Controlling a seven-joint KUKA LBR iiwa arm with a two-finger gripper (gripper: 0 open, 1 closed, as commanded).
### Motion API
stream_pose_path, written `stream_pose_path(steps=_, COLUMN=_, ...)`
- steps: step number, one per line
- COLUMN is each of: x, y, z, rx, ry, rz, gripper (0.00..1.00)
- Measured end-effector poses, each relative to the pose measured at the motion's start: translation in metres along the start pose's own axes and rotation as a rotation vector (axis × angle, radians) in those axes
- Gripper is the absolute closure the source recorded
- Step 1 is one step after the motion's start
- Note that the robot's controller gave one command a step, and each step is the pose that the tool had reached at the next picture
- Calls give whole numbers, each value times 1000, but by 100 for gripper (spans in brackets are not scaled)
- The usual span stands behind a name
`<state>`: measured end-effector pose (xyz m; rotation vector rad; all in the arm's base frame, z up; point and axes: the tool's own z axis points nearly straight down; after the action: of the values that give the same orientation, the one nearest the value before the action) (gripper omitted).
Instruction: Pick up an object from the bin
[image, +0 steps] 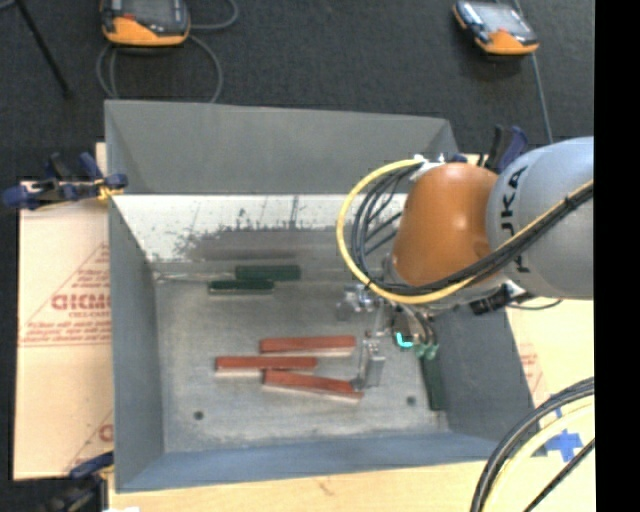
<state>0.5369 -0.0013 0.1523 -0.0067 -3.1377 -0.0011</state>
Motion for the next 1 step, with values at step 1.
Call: stream_pose_path(steps=1, x=-20, y=16, z=81, rx=1, ry=0, rz=-46, gripper=0)
